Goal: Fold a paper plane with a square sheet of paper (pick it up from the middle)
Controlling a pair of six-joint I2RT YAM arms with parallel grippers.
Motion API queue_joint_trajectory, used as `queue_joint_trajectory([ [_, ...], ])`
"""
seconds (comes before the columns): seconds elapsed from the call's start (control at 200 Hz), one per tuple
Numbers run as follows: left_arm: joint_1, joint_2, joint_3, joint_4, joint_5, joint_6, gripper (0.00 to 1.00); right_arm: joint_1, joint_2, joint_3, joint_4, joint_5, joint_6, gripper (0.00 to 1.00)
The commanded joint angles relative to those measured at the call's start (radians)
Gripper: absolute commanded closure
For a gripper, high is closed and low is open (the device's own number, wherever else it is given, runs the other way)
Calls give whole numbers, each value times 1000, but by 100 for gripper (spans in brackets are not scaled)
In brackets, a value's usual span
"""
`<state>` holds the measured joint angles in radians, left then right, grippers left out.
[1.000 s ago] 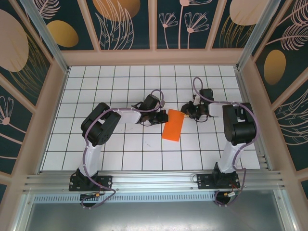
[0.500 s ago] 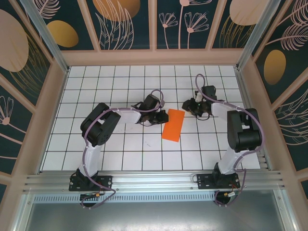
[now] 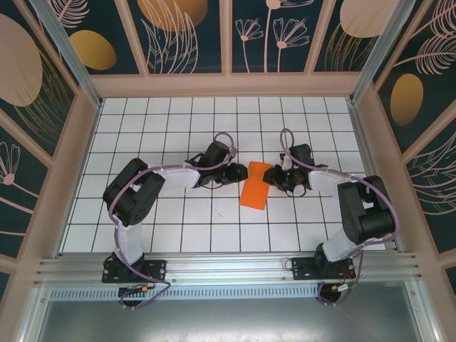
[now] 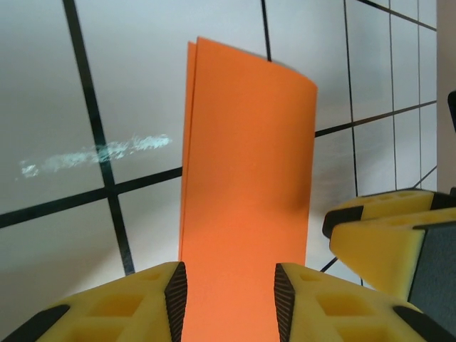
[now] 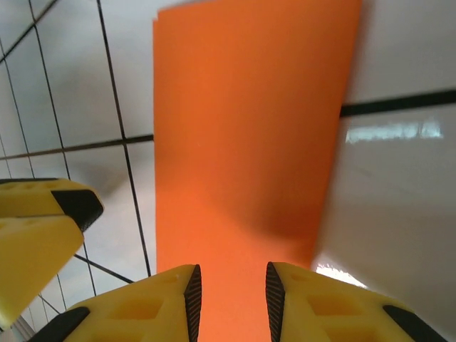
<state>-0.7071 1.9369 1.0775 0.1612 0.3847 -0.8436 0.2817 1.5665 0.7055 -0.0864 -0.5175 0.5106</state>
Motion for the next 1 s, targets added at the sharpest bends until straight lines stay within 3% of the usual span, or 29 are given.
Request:
queue_joint_trajectory([
  [0.0,-2,13,-7,49,18,-24,58,7,-17,-28,31,-17,23,67],
  [0.996,-2,85,45,-14,68,7,57,-10,17,-83,55,20,13,67],
])
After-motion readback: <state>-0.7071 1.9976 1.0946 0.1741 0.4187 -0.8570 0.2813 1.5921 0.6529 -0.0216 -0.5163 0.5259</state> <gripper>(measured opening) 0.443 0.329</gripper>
